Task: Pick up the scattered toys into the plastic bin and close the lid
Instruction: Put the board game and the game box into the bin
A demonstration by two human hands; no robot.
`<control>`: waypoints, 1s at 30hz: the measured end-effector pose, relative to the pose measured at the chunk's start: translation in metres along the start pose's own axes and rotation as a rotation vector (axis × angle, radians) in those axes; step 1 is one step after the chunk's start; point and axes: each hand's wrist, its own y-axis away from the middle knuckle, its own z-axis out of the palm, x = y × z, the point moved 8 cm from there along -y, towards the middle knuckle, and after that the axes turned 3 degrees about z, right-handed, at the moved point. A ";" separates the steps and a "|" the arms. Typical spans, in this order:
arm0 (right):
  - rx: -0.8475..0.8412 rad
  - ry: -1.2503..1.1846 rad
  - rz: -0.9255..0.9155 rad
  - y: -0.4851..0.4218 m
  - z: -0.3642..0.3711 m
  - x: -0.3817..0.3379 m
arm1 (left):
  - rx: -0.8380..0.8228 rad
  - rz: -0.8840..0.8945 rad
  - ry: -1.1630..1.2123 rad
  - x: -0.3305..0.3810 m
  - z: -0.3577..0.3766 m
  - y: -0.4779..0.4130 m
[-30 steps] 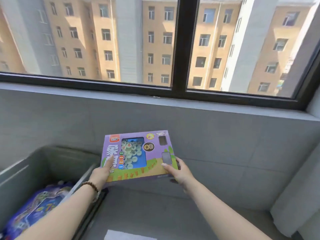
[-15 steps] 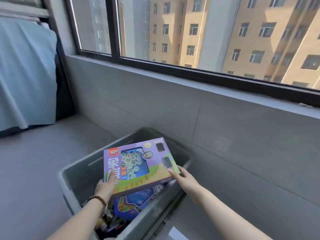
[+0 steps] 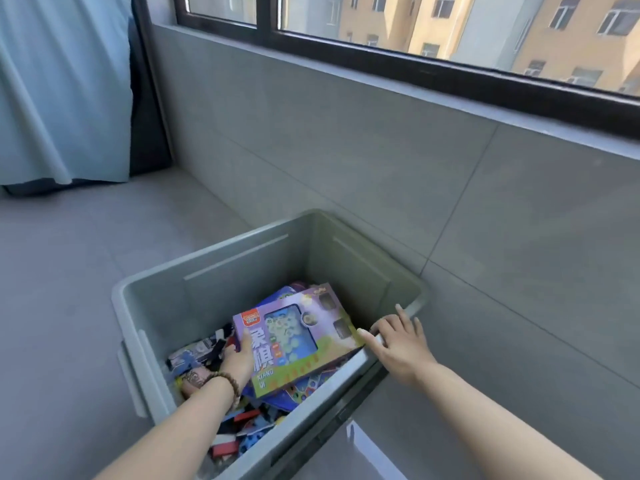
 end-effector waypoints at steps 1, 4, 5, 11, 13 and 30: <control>0.006 0.022 0.001 0.000 -0.002 0.000 | -0.012 0.062 -0.056 0.010 0.001 0.007; 0.013 0.077 0.016 0.010 -0.005 -0.002 | 0.000 0.172 -0.231 0.026 -0.010 0.027; 0.008 0.096 0.021 0.018 -0.004 -0.004 | 0.023 0.206 -0.280 0.033 -0.017 0.037; -0.092 0.126 0.076 0.098 0.004 -0.002 | 0.183 0.331 -0.707 0.043 -0.056 0.108; -0.130 0.083 0.110 0.131 0.006 -0.001 | 0.208 0.311 -0.825 0.035 -0.062 0.135; 0.264 -0.557 0.352 0.210 -0.034 0.082 | 0.247 0.034 -0.829 0.007 -0.113 0.190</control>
